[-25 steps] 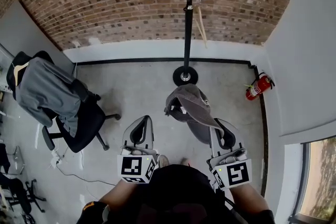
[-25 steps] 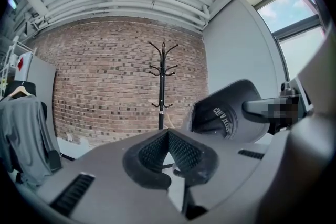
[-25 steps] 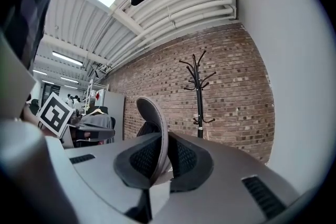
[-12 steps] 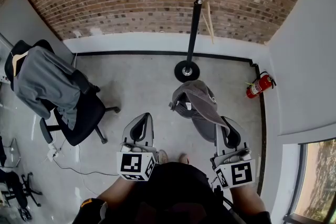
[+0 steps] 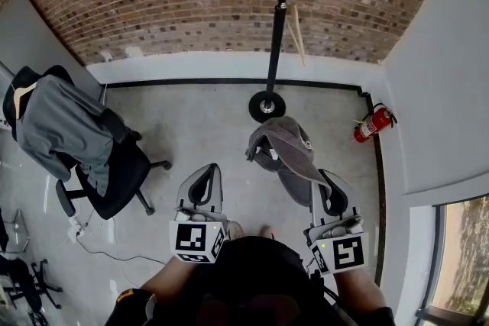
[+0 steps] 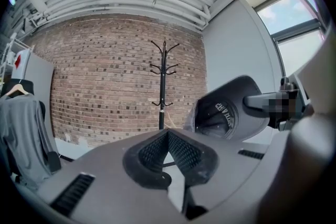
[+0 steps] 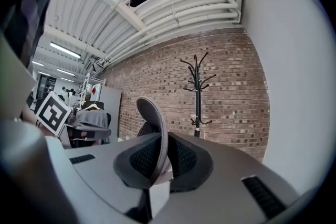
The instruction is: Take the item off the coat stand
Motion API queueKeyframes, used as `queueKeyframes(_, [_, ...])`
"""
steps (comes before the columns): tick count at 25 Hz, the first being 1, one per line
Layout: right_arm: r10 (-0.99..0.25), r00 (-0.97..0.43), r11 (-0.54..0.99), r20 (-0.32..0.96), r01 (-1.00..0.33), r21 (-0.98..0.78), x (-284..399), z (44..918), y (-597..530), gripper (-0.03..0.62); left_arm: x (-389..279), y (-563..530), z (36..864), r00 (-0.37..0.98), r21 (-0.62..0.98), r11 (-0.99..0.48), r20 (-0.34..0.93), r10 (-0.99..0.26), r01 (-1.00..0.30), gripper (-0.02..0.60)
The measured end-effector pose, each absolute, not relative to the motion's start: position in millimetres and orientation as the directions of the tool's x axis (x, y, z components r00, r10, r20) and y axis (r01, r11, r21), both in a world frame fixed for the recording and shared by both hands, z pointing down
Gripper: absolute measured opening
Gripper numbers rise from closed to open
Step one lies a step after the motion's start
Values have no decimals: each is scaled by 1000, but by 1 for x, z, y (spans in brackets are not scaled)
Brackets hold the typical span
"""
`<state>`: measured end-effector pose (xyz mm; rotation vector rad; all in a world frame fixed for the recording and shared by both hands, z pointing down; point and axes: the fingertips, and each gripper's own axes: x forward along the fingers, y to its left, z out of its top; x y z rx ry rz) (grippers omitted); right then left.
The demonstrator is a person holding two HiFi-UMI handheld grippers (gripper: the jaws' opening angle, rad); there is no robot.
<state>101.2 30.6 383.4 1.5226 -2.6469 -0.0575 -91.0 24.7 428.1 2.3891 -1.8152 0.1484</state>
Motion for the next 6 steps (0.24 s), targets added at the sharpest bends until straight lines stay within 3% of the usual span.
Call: queueKeyframes(6, [-872, -485, 489, 62, -870, 67, 104, 384, 27, 32, -75, 24, 413, 307, -60, -316, 131, -943, -947, 18])
